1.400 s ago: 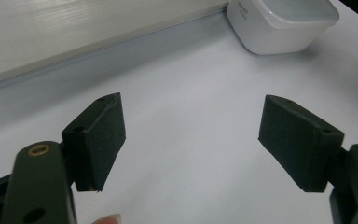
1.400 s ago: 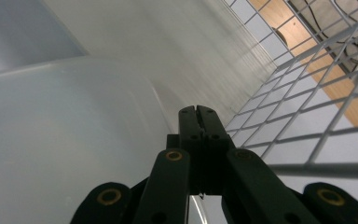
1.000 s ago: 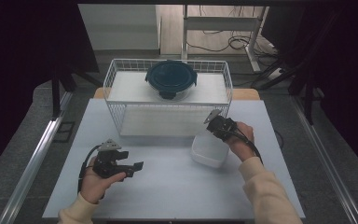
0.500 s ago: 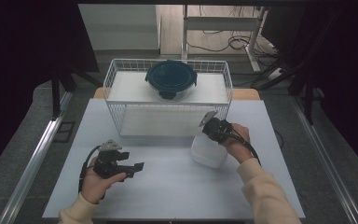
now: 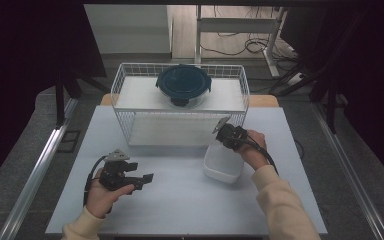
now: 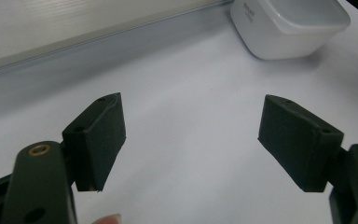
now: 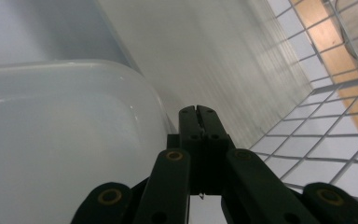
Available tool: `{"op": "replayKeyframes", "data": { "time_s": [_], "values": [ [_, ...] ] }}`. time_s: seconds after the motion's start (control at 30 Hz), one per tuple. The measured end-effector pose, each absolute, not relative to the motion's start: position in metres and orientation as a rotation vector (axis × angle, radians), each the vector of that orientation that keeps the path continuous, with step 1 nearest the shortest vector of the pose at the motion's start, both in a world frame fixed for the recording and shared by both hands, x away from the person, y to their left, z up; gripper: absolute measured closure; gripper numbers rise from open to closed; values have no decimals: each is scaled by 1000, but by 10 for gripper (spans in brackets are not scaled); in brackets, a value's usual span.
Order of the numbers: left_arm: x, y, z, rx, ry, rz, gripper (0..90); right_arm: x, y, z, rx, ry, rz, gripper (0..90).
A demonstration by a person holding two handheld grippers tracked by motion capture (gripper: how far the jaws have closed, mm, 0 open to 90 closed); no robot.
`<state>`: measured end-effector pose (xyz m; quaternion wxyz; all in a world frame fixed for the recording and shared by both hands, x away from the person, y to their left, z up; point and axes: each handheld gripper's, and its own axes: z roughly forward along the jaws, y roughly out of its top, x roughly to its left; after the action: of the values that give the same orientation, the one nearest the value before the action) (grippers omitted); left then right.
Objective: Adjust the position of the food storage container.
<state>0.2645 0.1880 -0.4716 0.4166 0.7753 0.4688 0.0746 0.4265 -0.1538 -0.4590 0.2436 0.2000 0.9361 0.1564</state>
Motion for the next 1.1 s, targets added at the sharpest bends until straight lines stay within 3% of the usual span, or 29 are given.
{"op": "replayKeyframes", "data": {
  "time_s": [0.67, 0.9, 1.1],
  "values": [
    [264, 185, -472, 1951, 1172, 180, 225, 373, -124, -458, 372, 2696, 531, 894],
    [263, 187, -471, 1945, 1170, 184, 225, 360, -149, -433, 507, 2625, 712, 893],
    [263, 187, -472, 1936, 1182, 177, 226, 319, -184, -417, 618, 2605, 869, 893]
  ]
}}
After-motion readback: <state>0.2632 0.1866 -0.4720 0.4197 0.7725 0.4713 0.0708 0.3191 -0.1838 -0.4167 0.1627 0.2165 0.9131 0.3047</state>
